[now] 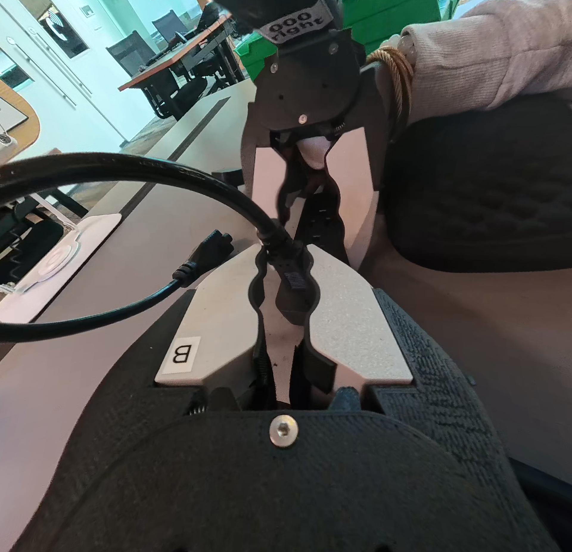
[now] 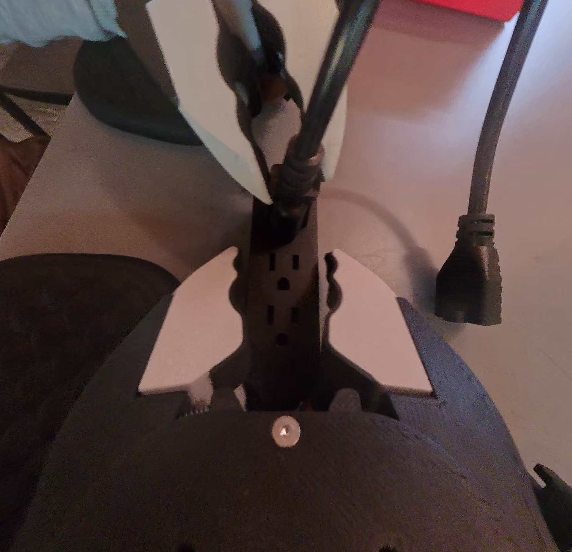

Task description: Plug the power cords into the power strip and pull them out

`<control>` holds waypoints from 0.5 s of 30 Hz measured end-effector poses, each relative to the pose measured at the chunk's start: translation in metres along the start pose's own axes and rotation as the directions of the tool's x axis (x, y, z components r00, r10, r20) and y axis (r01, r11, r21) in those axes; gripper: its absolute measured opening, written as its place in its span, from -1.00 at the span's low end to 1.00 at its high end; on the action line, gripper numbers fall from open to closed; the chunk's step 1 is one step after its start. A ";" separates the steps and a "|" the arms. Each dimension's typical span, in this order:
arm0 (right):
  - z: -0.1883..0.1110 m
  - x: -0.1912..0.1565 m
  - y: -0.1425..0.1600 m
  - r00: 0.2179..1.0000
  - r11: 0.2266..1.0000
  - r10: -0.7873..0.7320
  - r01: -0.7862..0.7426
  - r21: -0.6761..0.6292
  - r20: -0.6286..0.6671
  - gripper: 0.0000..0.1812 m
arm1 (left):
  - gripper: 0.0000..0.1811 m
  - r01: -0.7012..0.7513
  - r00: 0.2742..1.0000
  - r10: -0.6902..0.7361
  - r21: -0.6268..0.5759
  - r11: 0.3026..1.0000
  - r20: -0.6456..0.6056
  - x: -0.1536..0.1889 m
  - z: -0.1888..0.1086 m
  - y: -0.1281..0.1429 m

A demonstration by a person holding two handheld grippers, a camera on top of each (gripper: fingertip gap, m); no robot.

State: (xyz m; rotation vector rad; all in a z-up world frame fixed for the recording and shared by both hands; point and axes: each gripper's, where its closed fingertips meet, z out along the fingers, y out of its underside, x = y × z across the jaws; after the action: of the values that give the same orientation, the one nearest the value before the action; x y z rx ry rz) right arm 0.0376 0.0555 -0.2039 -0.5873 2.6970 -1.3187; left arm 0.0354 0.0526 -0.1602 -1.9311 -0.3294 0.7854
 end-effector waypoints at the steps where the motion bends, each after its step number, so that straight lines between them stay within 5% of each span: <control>1: -0.001 -0.001 0.000 1.000 1.000 -0.007 0.007 0.007 0.003 -0.52 | -0.76 0.000 1.000 0.000 -0.005 1.000 0.002 0.000 0.000 0.001; 15: 0.001 0.003 0.002 0.998 0.999 -0.026 0.024 -0.040 -0.051 -0.51 | -0.75 -0.020 0.999 0.022 -0.042 0.999 0.043 -0.004 0.000 0.002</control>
State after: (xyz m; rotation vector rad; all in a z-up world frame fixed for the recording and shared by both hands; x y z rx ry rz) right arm 0.0348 0.0549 -0.2058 -0.6009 2.7721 -1.3072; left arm 0.0326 0.0497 -0.1606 -1.9614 -0.3546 0.8410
